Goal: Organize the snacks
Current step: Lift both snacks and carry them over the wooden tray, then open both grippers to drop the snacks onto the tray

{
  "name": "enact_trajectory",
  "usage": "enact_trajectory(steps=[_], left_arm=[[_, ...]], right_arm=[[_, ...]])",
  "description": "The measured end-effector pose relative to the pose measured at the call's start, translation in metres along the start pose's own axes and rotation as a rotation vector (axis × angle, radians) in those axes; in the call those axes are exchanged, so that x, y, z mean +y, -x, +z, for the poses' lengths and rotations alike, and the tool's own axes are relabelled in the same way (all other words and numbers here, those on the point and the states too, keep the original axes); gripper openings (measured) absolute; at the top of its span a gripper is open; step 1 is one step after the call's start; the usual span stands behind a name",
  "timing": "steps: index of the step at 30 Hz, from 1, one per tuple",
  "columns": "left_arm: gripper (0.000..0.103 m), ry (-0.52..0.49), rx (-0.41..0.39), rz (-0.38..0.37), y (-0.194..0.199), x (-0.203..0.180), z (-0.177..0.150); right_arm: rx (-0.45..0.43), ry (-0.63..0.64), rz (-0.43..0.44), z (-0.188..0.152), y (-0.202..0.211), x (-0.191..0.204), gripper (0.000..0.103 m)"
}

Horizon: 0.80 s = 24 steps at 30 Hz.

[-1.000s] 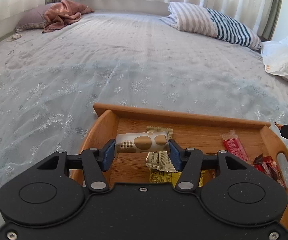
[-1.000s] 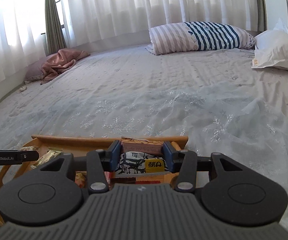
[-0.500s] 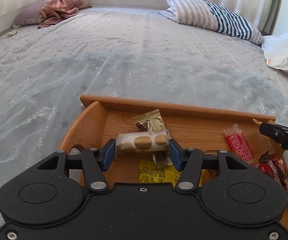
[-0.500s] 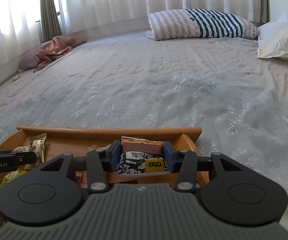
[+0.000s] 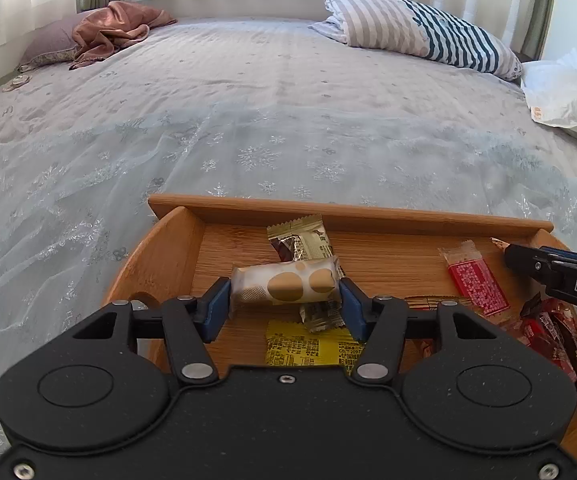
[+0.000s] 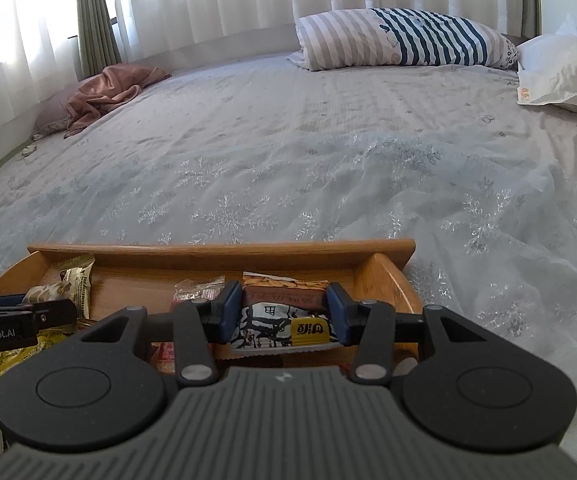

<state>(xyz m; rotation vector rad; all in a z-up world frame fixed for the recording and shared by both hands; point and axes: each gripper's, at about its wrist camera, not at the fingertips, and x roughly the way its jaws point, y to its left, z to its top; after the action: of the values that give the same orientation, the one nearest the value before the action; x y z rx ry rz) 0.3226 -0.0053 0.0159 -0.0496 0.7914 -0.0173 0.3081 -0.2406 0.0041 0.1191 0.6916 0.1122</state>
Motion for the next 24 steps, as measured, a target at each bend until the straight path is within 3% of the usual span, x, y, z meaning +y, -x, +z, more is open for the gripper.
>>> enact_trajectory(steps=[12,14,18,21,24], left_arm=[[0.060,-0.036,0.019,0.004,-0.002,-0.005,0.002],[0.064,-0.029,0.026,0.005,-0.002,-0.004,0.002],[0.066,-0.024,0.039,0.014,0.001,-0.001,0.002],[0.078,-0.023,0.031,0.011,0.008,0.001,0.002],[0.080,-0.019,0.015,0.001,0.017,0.004,0.001]], right_arm=[[0.027,-0.009,0.003,0.000,-0.003,0.000,0.054],[0.022,-0.014,0.004,0.000,-0.002,0.000,0.055],[0.002,-0.007,0.014,0.000,0.006,0.000,0.064],[-0.013,0.015,0.016,0.001,0.014,0.004,0.066],[-0.029,0.029,0.024,0.001,0.023,0.007,0.069]])
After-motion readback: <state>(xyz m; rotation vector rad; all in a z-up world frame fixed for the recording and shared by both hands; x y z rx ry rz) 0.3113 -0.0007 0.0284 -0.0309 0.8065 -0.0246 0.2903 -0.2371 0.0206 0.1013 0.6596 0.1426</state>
